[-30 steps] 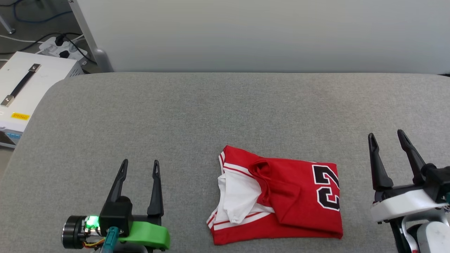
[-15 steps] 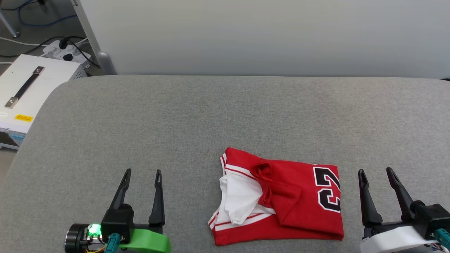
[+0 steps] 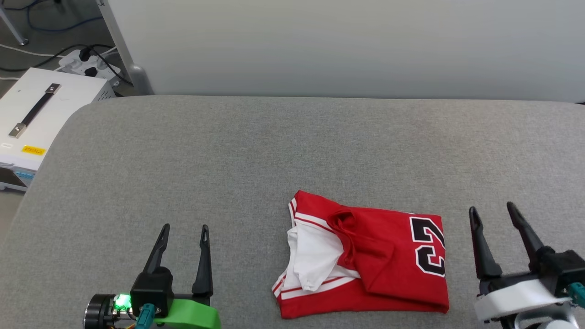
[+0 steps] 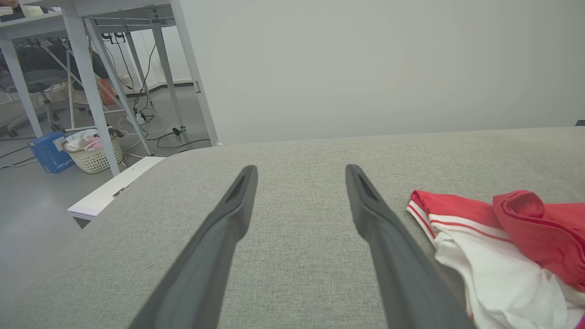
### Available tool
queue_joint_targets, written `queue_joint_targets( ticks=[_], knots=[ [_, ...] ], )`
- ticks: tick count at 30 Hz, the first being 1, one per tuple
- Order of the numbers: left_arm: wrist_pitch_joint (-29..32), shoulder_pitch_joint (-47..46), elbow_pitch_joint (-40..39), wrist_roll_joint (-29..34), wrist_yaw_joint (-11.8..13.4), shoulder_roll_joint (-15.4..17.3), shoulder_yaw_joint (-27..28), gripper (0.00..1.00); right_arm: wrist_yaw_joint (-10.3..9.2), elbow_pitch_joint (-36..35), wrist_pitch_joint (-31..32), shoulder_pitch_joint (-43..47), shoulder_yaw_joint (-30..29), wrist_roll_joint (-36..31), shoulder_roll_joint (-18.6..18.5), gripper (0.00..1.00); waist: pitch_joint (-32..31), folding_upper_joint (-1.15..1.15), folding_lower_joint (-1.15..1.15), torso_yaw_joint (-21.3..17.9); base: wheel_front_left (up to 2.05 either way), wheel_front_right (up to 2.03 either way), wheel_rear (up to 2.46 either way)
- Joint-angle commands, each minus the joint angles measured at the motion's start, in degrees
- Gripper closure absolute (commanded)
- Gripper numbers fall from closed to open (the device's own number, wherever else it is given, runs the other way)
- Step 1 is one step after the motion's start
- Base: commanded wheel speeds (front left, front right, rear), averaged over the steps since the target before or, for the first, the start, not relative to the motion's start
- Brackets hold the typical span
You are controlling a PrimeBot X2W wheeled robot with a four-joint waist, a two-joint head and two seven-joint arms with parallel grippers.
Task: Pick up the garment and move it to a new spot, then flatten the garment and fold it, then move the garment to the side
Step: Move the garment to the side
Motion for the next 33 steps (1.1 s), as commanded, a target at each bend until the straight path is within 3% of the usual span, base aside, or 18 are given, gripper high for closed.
queue_joint_targets(
  ticks=[1, 9, 13, 17, 23, 26, 33],
  knots=[
    [-0.3, 0.3, 0.2, 0.0, -0.1, -0.1, 0.1, 0.0, -0.04, -0.5, -0.3, -2.5, -0.1, -0.3, -1.3, 0.0, 0.2, 0.0, 0.0, 0.1, 0.0, 0.0, 0.0],
    [-0.3, -0.8, 0.5, -0.1, -0.2, -0.3, 0.2, 0.0, -0.04, -1.8, 3.1, -13.8, -1.1, 3.9, -9.7, 0.0, 1.6, 0.0, 0.0, 0.4, 0.0, 0.0, 0.0],
    [-0.3, -1.2, 0.6, -0.2, -0.3, -0.4, 0.3, 0.0, -0.04, -0.1, 11.2, -19.0, 0.2, 9.8, -15.7, 0.0, 2.3, 0.0, 0.0, 0.6, 0.0, 0.0, 0.0],
    [-0.3, -1.9, 0.7, -0.3, -0.3, -0.7, 0.1, 0.0, -0.04, 3.0, 26.2, -21.8, 2.5, 19.9, -20.8, 0.0, 3.6, 0.0, 0.0, 1.0, 0.0, 0.0, 0.0],
    [-0.3, -2.8, 0.8, -0.3, -0.4, -0.9, 0.0, 0.0, -0.04, 6.2, 43.0, -19.9, 4.7, 32.7, -23.6, 0.0, 5.2, 0.0, 0.0, 1.7, 0.0, 0.0, 0.0],
    [-0.3, -3.5, 0.7, -0.3, -0.6, -1.0, -0.1, 0.0, -0.04, 7.5, 48.3, -18.1, 5.6, 38.2, -24.0, 0.0, 6.3, 0.0, 0.0, 2.3, 0.0, 0.0, 0.0],
    [-0.3, -5.1, 0.8, -0.3, -0.8, -1.3, -0.4, 0.0, -0.04, 8.8, 52.1, -15.5, 9.4, 43.3, -23.2, 0.0, 9.3, 0.0, 0.0, 3.8, 0.0, 0.0, 0.0]
  ],
)
